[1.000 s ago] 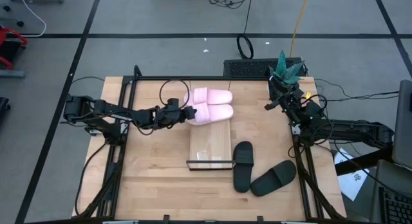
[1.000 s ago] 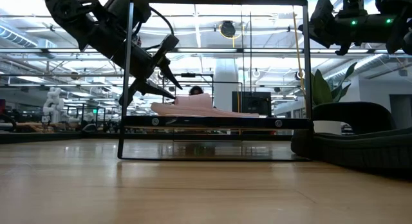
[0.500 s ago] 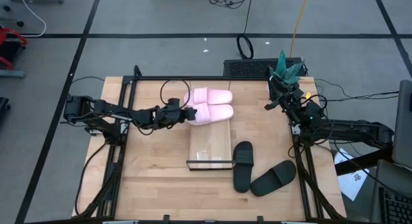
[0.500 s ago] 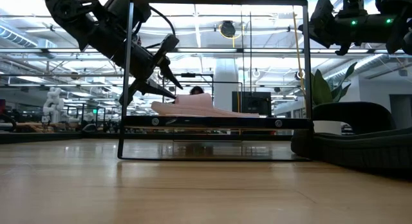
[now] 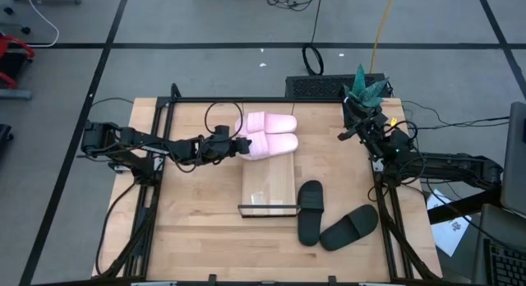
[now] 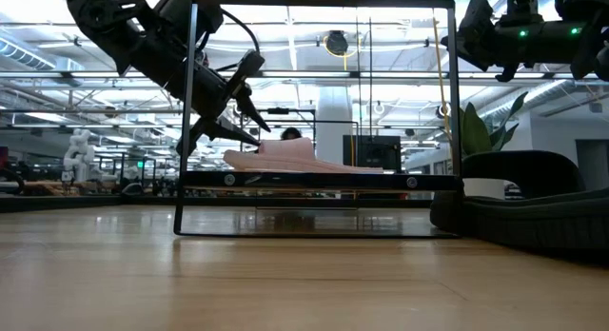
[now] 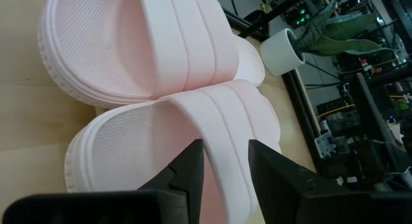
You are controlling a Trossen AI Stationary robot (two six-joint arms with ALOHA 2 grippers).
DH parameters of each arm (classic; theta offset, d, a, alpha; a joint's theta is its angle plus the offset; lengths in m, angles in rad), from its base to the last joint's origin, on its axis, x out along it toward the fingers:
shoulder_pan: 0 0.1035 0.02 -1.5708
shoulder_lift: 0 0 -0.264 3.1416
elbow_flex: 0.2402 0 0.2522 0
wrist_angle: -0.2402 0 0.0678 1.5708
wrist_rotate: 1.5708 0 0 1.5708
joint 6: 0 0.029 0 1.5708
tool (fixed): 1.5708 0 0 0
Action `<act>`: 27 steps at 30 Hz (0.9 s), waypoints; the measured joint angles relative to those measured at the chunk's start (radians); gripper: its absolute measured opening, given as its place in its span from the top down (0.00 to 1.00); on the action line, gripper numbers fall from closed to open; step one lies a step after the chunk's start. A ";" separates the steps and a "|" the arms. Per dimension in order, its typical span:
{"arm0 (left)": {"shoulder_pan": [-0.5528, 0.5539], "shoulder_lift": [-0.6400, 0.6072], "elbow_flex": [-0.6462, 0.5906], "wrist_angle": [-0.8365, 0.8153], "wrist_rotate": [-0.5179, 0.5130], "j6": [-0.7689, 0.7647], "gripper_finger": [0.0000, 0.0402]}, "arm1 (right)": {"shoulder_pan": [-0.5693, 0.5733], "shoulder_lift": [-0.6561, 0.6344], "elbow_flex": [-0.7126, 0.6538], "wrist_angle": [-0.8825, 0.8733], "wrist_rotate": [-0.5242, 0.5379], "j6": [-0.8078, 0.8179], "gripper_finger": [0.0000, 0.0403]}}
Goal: Pick and place slides into the shelf
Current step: Put the pink slide on the shelf, then put the left black slide on the shelf
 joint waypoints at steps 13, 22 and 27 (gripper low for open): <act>0.000 0.000 0.001 -0.019 0.000 -0.043 0.46 | 0.000 0.000 0.000 0.000 0.000 0.000 0.73; 0.000 -0.023 0.001 0.006 0.000 -0.043 0.34 | 0.000 0.000 0.000 0.000 0.000 0.000 0.73; 0.000 -0.101 0.001 -0.037 -0.031 0.027 0.34 | 0.000 0.000 0.000 0.000 0.000 0.000 0.73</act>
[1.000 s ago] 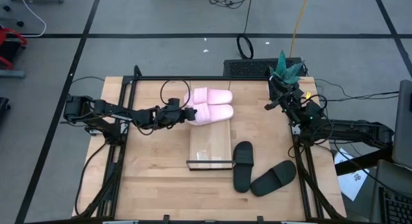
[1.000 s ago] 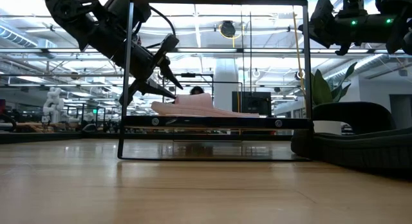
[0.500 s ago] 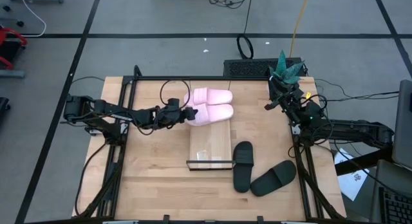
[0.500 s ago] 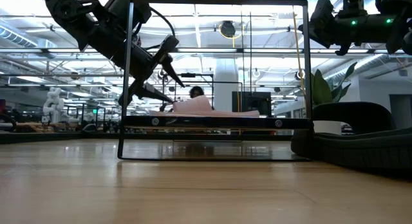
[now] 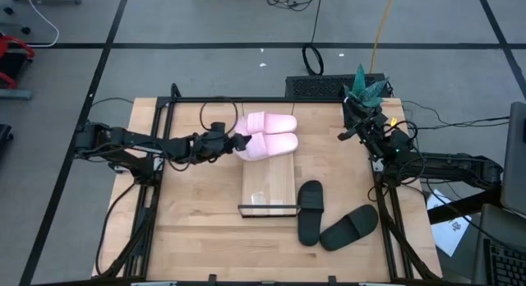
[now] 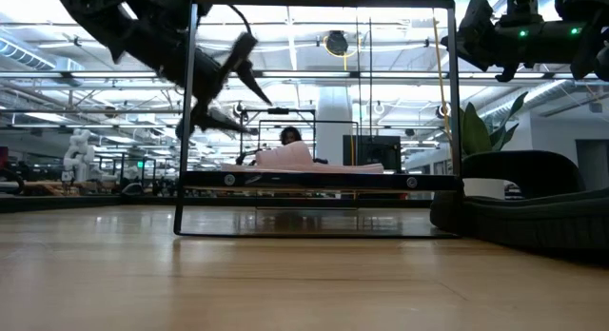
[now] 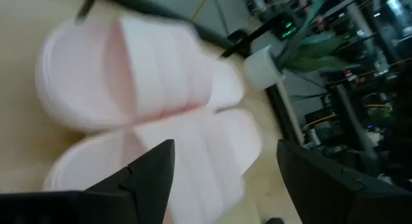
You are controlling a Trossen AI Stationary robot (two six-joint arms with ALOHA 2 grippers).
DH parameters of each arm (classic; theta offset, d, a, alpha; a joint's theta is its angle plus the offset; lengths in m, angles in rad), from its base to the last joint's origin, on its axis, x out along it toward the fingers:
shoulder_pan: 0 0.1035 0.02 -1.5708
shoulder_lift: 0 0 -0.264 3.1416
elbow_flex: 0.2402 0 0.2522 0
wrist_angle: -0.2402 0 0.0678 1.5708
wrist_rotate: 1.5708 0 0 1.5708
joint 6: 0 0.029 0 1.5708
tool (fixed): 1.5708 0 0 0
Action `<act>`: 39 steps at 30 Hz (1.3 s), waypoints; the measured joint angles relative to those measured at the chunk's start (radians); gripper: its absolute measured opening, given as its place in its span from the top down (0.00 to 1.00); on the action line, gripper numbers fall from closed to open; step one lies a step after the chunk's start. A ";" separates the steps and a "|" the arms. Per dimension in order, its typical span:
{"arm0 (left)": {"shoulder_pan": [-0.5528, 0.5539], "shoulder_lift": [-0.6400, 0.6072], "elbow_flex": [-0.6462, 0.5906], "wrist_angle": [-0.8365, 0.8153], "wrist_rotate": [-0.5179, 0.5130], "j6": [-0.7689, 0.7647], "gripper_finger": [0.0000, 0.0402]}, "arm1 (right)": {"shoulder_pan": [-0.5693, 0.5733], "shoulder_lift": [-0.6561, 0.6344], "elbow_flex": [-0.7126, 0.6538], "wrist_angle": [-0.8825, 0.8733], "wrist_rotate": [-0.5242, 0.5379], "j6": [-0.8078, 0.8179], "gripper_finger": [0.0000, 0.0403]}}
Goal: Pick and place slides into the shelf
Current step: Put the left black slide on the shelf
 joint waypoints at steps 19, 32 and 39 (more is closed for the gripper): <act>-0.133 -0.359 0.000 -0.485 -0.023 0.028 0.36 | 0.000 -0.002 0.000 -0.414 -0.957 0.572 0.73; -0.189 -0.358 0.000 -0.494 -0.023 0.024 0.36 | 0.000 -0.002 0.000 -0.828 -1.179 0.557 0.73; -0.187 -0.358 0.000 -0.494 -0.040 0.024 0.36 | 0.000 0.017 0.000 -0.893 -1.204 0.521 0.73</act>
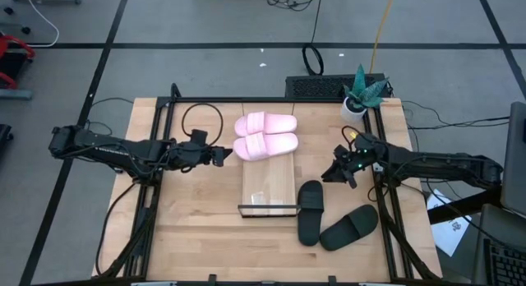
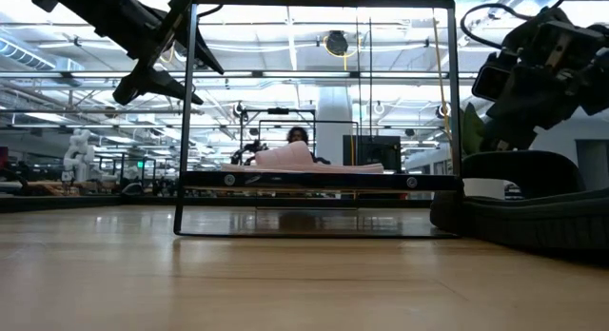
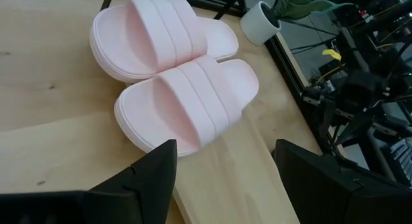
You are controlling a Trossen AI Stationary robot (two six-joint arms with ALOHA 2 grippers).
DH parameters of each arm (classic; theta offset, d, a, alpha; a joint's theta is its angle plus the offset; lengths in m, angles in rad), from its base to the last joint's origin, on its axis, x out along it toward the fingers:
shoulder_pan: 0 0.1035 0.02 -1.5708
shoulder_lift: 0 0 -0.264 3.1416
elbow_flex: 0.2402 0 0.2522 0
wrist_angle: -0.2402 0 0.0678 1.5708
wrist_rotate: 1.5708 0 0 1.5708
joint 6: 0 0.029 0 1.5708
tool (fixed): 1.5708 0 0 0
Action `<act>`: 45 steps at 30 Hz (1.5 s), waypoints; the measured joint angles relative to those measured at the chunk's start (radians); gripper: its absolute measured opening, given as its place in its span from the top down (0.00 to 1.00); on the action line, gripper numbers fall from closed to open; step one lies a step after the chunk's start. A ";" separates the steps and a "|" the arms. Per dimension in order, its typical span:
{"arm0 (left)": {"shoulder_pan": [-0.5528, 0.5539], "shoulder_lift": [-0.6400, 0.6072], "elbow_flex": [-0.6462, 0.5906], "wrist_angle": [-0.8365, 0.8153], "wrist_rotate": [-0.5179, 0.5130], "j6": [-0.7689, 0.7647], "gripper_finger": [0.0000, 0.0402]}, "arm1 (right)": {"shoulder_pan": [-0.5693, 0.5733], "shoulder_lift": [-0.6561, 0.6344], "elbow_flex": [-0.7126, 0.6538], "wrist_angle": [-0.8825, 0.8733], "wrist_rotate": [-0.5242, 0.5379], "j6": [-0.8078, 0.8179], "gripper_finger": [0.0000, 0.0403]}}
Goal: Pick and place slides into the shelf
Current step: Put the left black slide on the shelf
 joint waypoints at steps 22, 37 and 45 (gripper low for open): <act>0.000 0.001 0.000 -0.028 0.001 -0.018 0.36 | 0.069 0.009 0.000 0.154 -0.127 0.384 0.73; -0.010 0.001 -0.001 -0.074 0.026 -0.016 0.36 | 0.301 0.010 0.000 0.487 0.168 0.625 0.73; -0.058 0.001 -0.001 -0.075 0.028 -0.016 0.36 | 0.497 0.011 0.067 0.484 0.373 0.441 0.73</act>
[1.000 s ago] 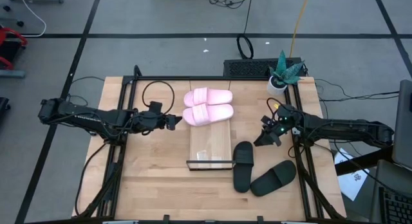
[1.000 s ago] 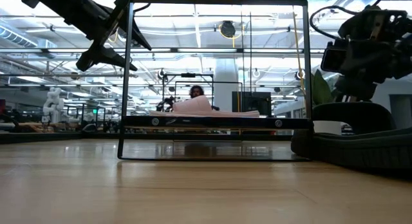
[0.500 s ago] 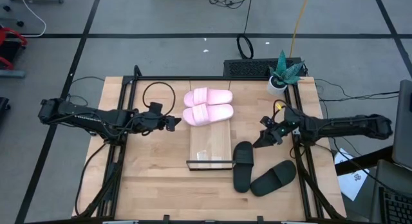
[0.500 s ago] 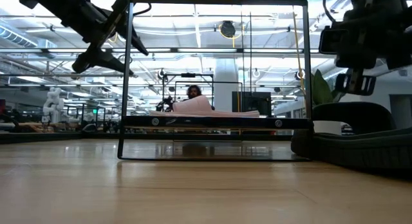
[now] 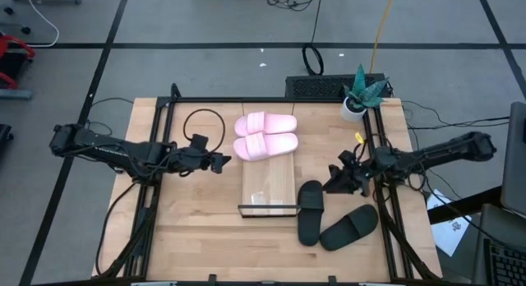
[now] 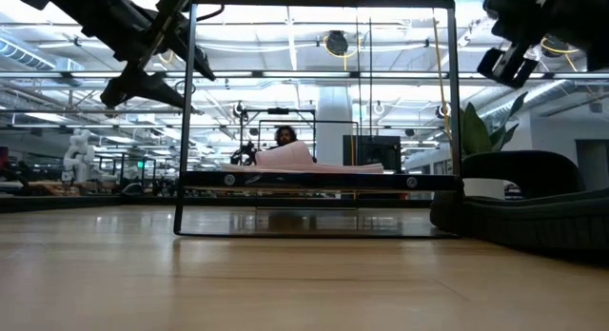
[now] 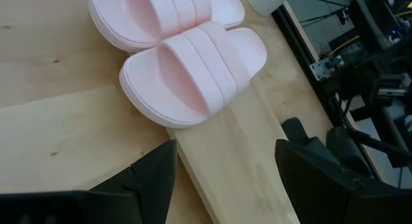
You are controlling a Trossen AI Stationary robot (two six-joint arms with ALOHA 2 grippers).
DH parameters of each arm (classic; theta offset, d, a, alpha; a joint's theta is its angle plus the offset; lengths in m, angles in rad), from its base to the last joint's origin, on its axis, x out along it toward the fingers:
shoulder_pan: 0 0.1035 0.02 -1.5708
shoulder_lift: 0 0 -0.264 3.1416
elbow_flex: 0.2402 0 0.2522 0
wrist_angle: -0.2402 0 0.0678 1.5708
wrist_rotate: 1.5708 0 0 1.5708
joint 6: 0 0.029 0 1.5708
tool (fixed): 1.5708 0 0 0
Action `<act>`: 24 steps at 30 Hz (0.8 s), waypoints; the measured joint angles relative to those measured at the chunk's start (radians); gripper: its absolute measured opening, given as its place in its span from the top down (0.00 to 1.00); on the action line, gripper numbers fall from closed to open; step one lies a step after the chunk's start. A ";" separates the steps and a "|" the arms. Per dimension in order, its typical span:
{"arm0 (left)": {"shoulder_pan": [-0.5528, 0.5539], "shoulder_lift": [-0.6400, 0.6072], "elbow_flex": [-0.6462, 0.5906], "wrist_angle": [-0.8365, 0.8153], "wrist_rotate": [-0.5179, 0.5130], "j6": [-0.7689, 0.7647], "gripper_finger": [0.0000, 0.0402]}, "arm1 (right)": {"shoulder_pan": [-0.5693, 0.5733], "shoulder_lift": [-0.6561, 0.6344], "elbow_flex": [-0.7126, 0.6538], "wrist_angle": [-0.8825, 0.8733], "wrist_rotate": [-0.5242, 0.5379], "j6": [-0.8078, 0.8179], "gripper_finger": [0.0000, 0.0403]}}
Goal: Pick and place slides into the shelf
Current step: Put the left black slide on the shelf
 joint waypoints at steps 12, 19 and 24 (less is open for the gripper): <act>-0.071 0.000 0.000 0.000 0.000 -0.004 0.36 | 0.333 0.121 0.434 -0.726 0.544 -0.312 0.73; -0.103 0.000 0.000 0.000 -0.002 -0.020 0.36 | 0.366 0.208 0.501 -0.935 0.680 -0.292 0.73; -0.108 0.000 0.000 0.001 -0.006 -0.035 0.36 | 0.325 0.229 0.501 -1.051 0.678 -0.218 0.73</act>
